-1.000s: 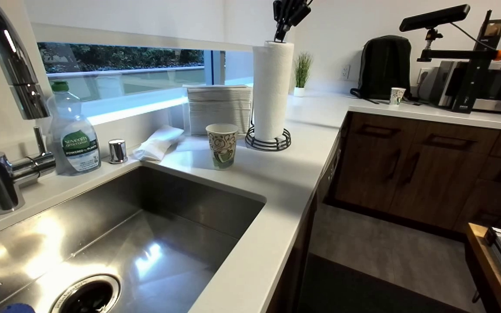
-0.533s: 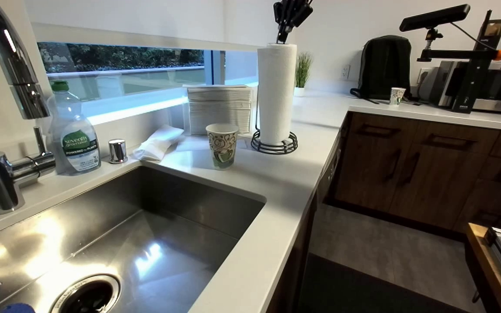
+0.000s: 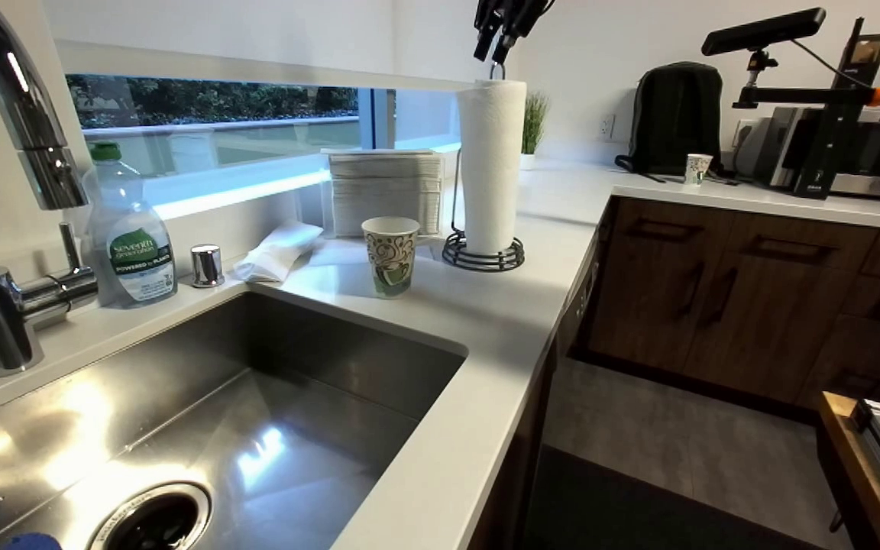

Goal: Rotate the silver stand.

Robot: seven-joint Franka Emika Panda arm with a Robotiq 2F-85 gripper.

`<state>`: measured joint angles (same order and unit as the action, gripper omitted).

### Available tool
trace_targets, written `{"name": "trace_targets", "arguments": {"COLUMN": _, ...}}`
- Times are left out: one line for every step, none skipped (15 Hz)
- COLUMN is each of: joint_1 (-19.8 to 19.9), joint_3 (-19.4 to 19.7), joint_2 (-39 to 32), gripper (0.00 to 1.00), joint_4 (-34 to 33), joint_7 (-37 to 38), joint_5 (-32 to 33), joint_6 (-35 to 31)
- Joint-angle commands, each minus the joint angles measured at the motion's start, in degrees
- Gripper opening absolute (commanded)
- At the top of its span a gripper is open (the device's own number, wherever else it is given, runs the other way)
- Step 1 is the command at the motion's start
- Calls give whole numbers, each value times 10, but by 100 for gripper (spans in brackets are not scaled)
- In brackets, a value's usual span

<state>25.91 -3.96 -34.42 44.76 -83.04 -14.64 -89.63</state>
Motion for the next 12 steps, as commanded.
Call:
{"name": "trace_targets", "arguments": {"joint_1": -5, "joint_3": 3, "joint_2": 4, "gripper": 84, "joint_4": -25, "joint_7": 69, "joint_5": -4, "joint_6": 29}}
{"name": "trace_targets", "arguments": {"joint_1": -8, "joint_3": 6, "joint_2": 14, "gripper": 92, "joint_4": -20, "joint_7": 89, "joint_5": 3, "joint_6": 31}}
{"name": "trace_targets", "arguments": {"joint_1": -10, "joint_3": 5, "joint_2": 23, "gripper": 98, "joint_4": -14, "joint_7": 91, "joint_5": 7, "joint_6": 30}}
{"name": "trace_targets", "arguments": {"joint_1": -12, "joint_3": 4, "joint_2": 31, "gripper": 100, "joint_4": -9, "joint_7": 88, "joint_5": 12, "joint_6": 35}}
{"name": "trace_targets", "arguments": {"joint_1": -15, "joint_3": 4, "joint_2": 42, "gripper": 100, "joint_4": -1, "joint_7": 72, "joint_5": 21, "joint_6": 42}}
{"name": "trace_targets", "arguments": {"joint_1": -19, "joint_3": 5, "joint_2": 49, "gripper": 100, "joint_4": 4, "joint_7": 61, "joint_5": 31, "joint_6": 53}}
{"name": "trace_targets", "arguments": {"joint_1": -23, "joint_3": 5, "joint_2": 55, "gripper": 100, "joint_4": 7, "joint_7": 50, "joint_5": 41, "joint_6": 61}}
{"name": "trace_targets", "arguments": {"joint_1": -28, "joint_3": 7, "joint_2": 61, "gripper": 100, "joint_4": 11, "joint_7": 49, "joint_5": 54, "joint_6": 63}}
{"name": "trace_targets", "arguments": {"joint_1": -34, "joint_3": 8, "joint_2": 67, "gripper": 100, "joint_4": 18, "joint_7": 54, "joint_5": 63, "joint_6": 62}}
{"name": "trace_targets", "arguments": {"joint_1": -40, "joint_3": 10, "joint_2": 75, "gripper": 100, "joint_4": 28, "joint_7": 78, "joint_5": 70, "joint_6": 52}}
{"name": "trace_targets", "arguments": {"joint_1": -44, "joint_3": 9, "joint_2": 82, "gripper": 100, "joint_4": 37, "joint_7": 99, "joint_5": 72, "joint_6": 56}}
{"name": "trace_targets", "arguments": {"joint_1": -50, "joint_3": 12, "joint_2": 91, "gripper": 99, "joint_4": 47, "joint_7": 135, "joint_5": 75, "joint_6": 54}}
